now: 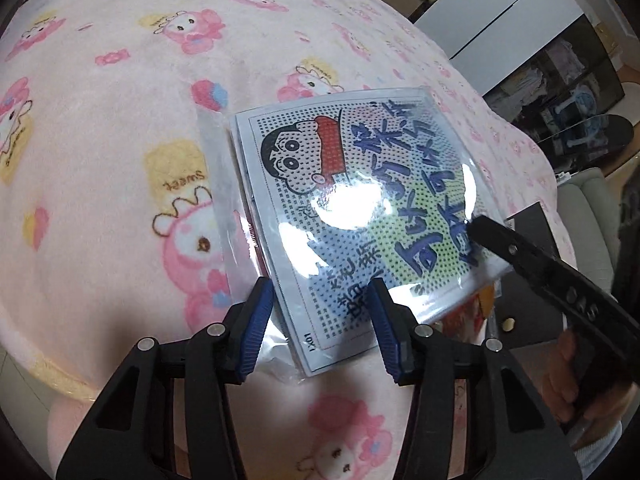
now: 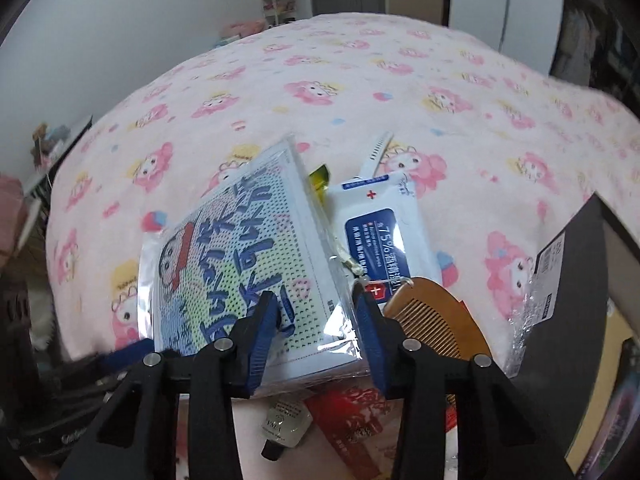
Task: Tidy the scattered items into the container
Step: 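Reach the right tool to the Shin-chan bead-art packet and grasp it, then lift the Shin-chan packet with the right tool and hold it up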
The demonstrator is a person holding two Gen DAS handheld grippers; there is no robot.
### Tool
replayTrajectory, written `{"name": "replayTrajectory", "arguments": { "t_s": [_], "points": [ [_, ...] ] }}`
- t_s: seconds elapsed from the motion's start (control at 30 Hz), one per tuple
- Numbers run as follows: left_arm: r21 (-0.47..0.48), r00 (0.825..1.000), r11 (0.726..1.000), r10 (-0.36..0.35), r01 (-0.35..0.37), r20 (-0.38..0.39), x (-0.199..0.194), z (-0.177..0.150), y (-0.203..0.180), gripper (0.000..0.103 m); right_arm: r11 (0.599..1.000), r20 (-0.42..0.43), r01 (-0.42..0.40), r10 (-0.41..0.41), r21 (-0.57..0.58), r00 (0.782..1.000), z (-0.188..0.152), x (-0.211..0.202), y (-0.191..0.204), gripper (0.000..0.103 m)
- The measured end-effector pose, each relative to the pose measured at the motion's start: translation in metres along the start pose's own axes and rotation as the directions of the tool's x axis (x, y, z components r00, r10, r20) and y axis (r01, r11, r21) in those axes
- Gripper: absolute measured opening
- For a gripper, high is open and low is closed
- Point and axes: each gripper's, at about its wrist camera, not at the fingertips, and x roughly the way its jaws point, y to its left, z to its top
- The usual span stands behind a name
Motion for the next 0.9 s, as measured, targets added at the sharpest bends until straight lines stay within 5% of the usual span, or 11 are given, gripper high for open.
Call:
{"name": "replayTrajectory", "arguments": {
  "t_s": [0.23, 0.4, 0.6, 0.73, 0.9],
  "points": [
    [0.025, 1.0, 1.0, -0.004, 0.005, -0.013, -0.008, -0.008, -0.001, 0.049, 1.0, 0.001, -0.015, 0.015, 0.001, 1.0, -0.03, -0.021, 0.007, 0.036],
    [0.099, 1.0, 0.995, -0.011, 0.013, -0.027, -0.014, -0.029, -0.008, 0.049, 0.996, -0.012, -0.05, 0.051, 0.068, 0.999, -0.095, -0.051, 0.003, 0.036],
    [0.16, 0.999, 0.987, -0.009, 0.015, -0.039, -0.016, -0.033, -0.031, 0.049, 0.956, -0.114, -0.159, 0.191, 0.245, 0.975, -0.166, -0.054, -0.012, 0.035],
    [0.174, 0.998, 0.985, 0.027, -0.017, -0.055, -0.036, -0.045, -0.039, 0.049, 0.961, -0.094, -0.064, 0.092, 0.269, 0.991, -0.169, -0.064, -0.027, 0.036],
    [0.136, 0.994, 0.991, 0.017, -0.002, -0.106, -0.046, -0.062, -0.031, 0.049, 0.942, -0.022, -0.045, 0.056, 0.334, 0.998, -0.158, -0.073, -0.054, 0.036]
  ]
}}
